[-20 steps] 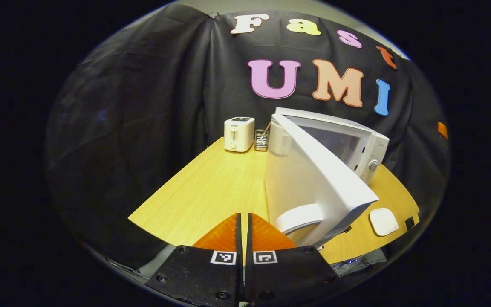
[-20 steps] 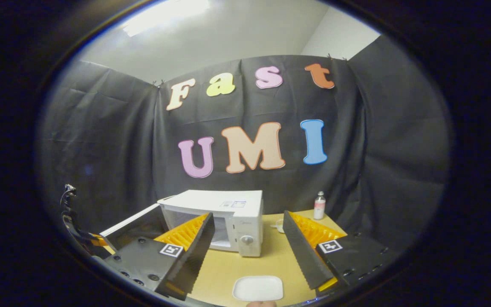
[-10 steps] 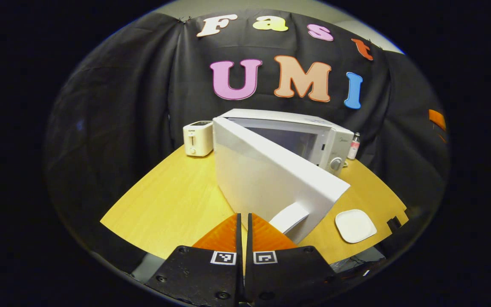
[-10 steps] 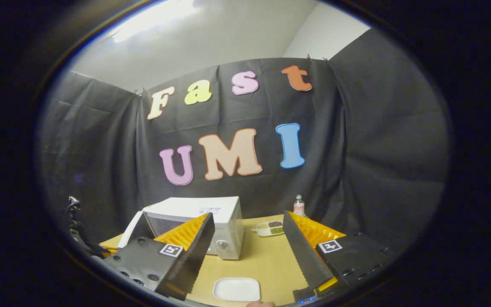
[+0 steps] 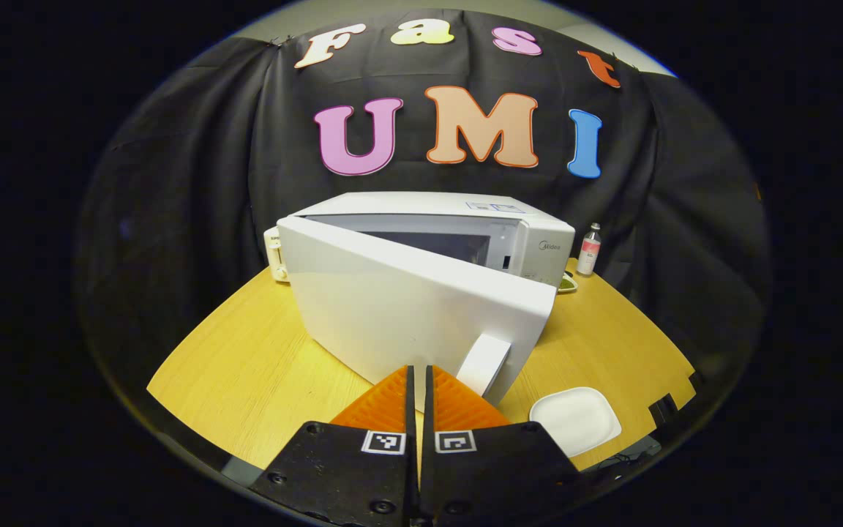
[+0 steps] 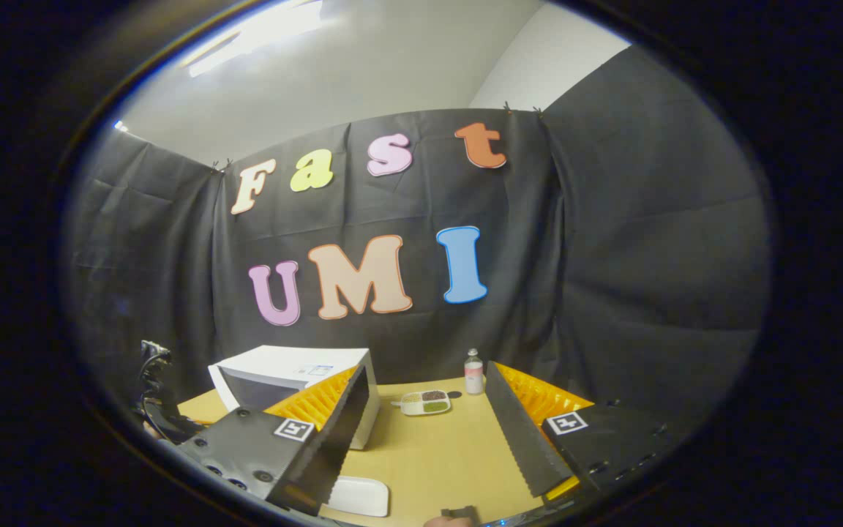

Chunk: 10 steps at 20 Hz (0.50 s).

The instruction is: Open the microwave oven with the left hand, put the food in, and close the microwave oven.

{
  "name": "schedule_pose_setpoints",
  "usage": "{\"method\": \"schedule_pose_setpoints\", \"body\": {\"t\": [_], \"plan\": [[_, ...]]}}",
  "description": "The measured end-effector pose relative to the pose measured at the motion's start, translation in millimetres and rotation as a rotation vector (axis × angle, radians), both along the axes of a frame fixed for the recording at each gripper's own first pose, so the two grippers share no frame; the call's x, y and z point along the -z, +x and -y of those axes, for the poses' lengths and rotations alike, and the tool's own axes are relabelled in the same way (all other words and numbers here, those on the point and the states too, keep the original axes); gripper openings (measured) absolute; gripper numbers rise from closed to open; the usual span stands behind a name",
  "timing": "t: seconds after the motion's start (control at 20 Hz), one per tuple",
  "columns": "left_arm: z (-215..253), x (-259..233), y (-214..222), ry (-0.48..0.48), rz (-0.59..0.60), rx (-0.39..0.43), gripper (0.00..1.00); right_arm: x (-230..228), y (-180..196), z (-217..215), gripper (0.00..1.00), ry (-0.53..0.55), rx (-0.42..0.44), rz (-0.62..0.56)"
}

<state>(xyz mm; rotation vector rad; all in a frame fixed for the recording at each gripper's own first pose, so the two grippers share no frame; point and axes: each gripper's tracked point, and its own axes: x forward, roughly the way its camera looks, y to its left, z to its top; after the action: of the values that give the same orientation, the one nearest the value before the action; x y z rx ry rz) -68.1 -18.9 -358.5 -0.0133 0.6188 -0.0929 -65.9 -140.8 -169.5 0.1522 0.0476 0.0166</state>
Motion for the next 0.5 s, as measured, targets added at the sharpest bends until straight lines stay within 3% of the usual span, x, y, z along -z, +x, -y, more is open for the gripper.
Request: {"method": "schedule_pose_setpoints", "body": {"t": [0.5], "plan": [[43.6, 11.3, 57.3, 0.039, 0.015, 0.03, 0.01, 0.4, -7.9, 58.6, 0.89, 0.015, 0.074, -0.006]]}}
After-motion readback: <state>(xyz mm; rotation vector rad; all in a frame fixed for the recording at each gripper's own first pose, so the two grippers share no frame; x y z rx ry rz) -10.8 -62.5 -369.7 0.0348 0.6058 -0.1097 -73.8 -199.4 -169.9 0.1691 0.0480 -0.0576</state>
